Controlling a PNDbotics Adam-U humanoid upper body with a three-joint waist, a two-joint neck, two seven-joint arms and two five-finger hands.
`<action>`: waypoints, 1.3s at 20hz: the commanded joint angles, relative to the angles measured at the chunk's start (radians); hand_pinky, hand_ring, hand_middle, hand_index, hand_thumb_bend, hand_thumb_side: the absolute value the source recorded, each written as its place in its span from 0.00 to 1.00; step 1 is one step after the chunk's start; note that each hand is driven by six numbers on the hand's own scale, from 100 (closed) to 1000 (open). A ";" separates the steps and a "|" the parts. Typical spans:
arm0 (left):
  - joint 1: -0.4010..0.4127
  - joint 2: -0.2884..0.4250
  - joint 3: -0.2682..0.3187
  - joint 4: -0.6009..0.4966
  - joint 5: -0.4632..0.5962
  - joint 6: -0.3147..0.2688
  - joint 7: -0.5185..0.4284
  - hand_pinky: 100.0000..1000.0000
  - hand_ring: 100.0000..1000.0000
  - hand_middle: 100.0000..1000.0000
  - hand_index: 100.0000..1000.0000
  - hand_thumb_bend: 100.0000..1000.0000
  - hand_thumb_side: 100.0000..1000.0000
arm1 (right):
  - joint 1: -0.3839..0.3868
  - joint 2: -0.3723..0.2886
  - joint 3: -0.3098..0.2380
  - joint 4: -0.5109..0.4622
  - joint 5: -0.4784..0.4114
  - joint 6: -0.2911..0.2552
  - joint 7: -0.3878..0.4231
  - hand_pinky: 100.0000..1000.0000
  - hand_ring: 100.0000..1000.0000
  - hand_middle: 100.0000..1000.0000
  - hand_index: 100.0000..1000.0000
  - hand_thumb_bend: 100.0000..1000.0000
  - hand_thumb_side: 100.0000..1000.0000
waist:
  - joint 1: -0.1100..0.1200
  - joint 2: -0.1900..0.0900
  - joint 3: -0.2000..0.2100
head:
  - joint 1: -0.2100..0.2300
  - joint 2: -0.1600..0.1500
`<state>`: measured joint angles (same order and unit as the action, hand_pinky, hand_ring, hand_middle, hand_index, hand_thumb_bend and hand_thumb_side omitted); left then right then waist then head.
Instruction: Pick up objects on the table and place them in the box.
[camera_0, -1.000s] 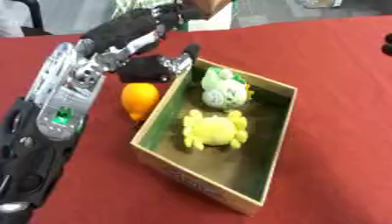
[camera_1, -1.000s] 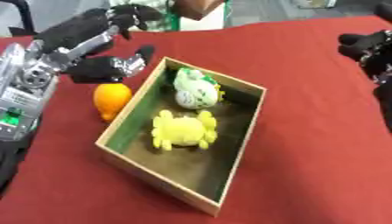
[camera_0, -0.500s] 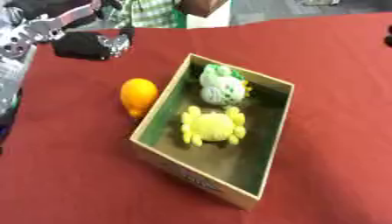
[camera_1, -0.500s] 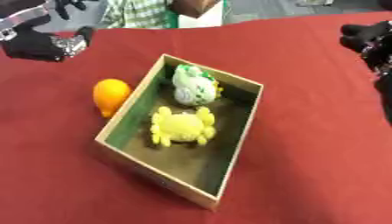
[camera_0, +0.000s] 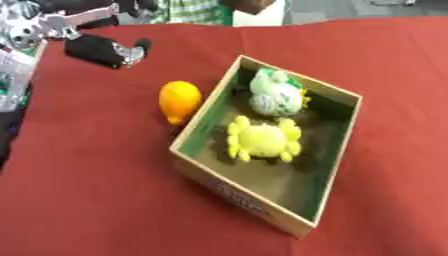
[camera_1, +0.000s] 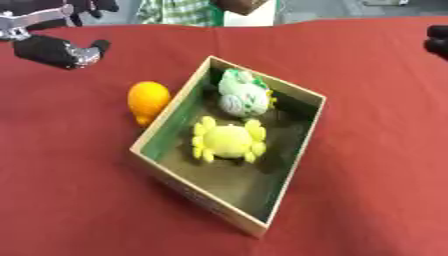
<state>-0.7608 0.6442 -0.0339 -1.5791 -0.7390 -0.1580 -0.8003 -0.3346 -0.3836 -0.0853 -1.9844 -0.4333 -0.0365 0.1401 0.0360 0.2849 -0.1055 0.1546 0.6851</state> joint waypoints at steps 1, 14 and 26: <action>-0.019 0.041 0.014 0.022 -0.019 -0.016 -0.016 0.74 0.89 0.99 1.00 0.15 0.71 | -0.012 -0.027 -0.003 -0.016 0.000 -0.007 0.001 0.85 0.77 0.49 0.90 0.00 0.61 | -0.003 -0.014 -0.002 | 0.007 -0.002; -0.060 0.023 -0.037 0.149 -0.121 -0.136 -0.050 0.79 0.92 1.00 1.00 0.39 0.73 | -0.015 -0.019 0.002 -0.016 0.004 0.000 0.011 0.85 0.77 0.49 0.90 0.00 0.61 | 0.000 -0.007 -0.016 | 0.006 -0.026; -0.067 -0.004 -0.064 0.216 -0.115 -0.234 -0.104 0.80 0.93 1.00 1.00 0.42 0.77 | -0.013 -0.012 0.002 -0.016 0.011 0.007 0.017 0.85 0.77 0.49 0.90 0.00 0.60 | 0.003 -0.002 -0.021 | 0.007 -0.034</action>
<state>-0.8090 0.6238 -0.1024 -1.3517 -0.8604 -0.2952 -0.8125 -0.3383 -0.3820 -0.0795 -1.9844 -0.4284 -0.0299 0.1541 0.0408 0.2993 -0.1282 0.1578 0.6592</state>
